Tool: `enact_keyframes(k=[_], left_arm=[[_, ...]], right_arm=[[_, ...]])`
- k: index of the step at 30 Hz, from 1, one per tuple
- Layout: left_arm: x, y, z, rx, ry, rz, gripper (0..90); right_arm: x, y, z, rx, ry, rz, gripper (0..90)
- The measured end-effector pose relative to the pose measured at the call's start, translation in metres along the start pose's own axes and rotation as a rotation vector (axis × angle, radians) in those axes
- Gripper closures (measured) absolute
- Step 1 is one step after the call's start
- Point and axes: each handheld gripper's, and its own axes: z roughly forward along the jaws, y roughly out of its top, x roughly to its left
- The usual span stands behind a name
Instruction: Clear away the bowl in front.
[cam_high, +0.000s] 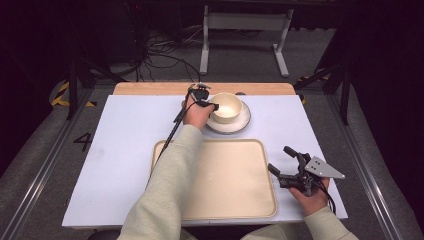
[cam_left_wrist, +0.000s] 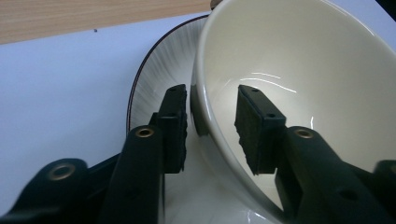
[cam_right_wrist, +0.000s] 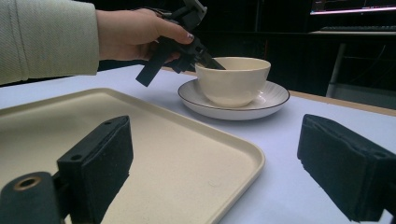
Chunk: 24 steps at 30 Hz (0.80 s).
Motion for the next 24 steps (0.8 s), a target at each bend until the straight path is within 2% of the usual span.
enact_keyframes(k=[4, 9, 18, 24], left_arm=[[-0.002, 0.000, 0.001, -0.007, 0.027, -0.026, 72.3], [-0.002, 0.001, 0.000, -0.006, 0.055, -0.022, 81.9], [-0.004, 0.003, -0.001, -0.007, 0.060, -0.036, 82.5], [-0.006, 0.008, -0.010, -0.020, 0.091, -0.007, 82.9]], right_arm=[[0.000, 0.000, 0.000, -0.001, -0.001, 0.001, 10.4], [0.000, 0.000, 0.000, -0.003, -0.004, 0.001, 10.4], [0.000, 0.000, -0.001, -0.006, -0.005, 0.002, 10.4], [0.000, 0.000, -0.001, -0.004, -0.007, 0.001, 10.5]])
